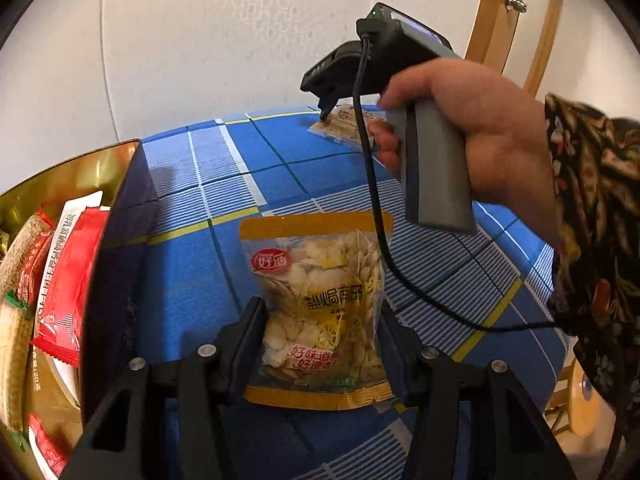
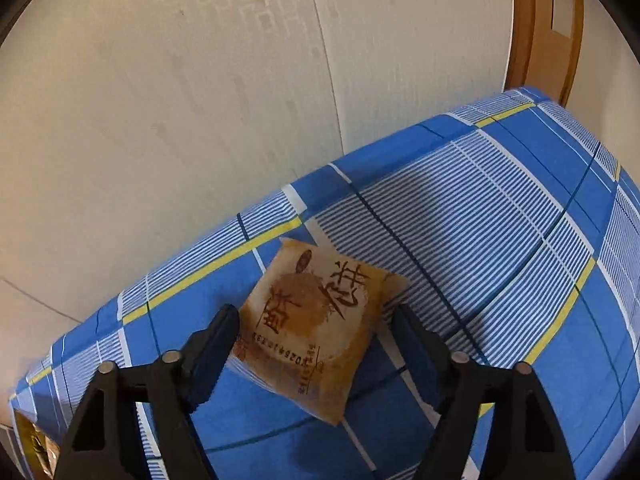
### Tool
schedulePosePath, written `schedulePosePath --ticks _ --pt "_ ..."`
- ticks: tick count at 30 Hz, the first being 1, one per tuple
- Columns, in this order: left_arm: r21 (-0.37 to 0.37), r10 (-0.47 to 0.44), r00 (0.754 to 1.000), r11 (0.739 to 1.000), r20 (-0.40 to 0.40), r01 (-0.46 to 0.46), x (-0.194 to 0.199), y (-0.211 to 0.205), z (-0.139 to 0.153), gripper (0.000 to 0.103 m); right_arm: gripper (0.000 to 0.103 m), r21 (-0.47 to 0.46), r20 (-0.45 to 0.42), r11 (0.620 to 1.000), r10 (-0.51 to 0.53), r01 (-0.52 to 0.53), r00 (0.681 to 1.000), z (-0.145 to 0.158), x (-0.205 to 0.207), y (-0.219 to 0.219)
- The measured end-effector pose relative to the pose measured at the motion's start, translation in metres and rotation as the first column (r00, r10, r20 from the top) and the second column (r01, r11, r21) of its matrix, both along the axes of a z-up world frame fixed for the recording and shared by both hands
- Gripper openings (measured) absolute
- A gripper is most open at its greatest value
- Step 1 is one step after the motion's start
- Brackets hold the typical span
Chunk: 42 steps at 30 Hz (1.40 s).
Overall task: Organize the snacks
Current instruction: 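Grasp the brown pastry packet with the right gripper while the left holds the orange bag, then carry the orange bag into the tray and open the left gripper while the right holds the pastry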
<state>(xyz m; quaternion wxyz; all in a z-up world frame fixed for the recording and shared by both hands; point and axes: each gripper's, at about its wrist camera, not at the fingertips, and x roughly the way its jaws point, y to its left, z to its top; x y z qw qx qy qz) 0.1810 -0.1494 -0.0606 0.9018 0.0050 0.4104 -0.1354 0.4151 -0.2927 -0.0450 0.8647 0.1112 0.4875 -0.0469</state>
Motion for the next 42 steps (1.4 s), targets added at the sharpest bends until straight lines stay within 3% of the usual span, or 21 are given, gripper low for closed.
schedulePosePath --ticks 3,9,16,19,22,26,31,34,42 --pt "-0.010 0.004 1.000 1.000 -0.004 -0.004 -0.001 0.001 0.000 0.055 0.060 0.013 0.015 0.999 0.048 -0.048 0.999 0.001 -0.014 -0.005" --pt "-0.046 0.013 1.000 0.999 -0.020 -0.014 -0.005 0.005 0.001 0.055 0.058 0.034 0.023 0.996 0.079 -0.080 0.997 0.002 -0.059 -0.026" --pt "-0.033 0.001 1.000 0.999 -0.008 -0.001 -0.020 0.003 -0.001 0.055 0.058 0.073 0.042 0.997 0.024 -0.027 0.999 0.002 -0.136 -0.048" --pt "-0.039 0.007 1.000 0.999 -0.003 -0.007 -0.025 0.002 -0.002 0.055 0.068 0.132 0.034 0.987 -0.095 0.089 0.995 0.006 -0.143 -0.055" --pt "-0.066 0.001 1.000 0.998 -0.012 -0.002 -0.027 0.004 -0.002 0.054 0.074 0.197 0.066 0.975 -0.120 0.105 0.991 0.012 -0.142 -0.061" --pt "-0.096 -0.038 0.999 0.995 -0.008 0.037 -0.033 0.005 -0.001 0.054 0.074 0.171 0.043 0.980 -0.110 0.101 0.993 0.006 -0.115 -0.050" --pt "-0.060 -0.054 0.998 0.997 0.040 0.056 -0.047 0.005 0.007 0.053 0.074 -0.036 0.033 0.998 -0.055 0.056 0.998 0.001 -0.097 -0.025" --pt "-0.050 -0.049 0.998 0.997 0.039 0.051 -0.052 0.007 0.011 0.053 0.064 -0.119 0.031 0.993 -0.021 0.024 0.999 -0.001 -0.102 -0.020" --pt "-0.074 -0.048 0.996 0.996 0.076 0.054 -0.071 0.027 0.035 0.053 0.062 -0.044 0.038 0.999 -0.008 0.010 0.999 0.001 -0.119 -0.037"
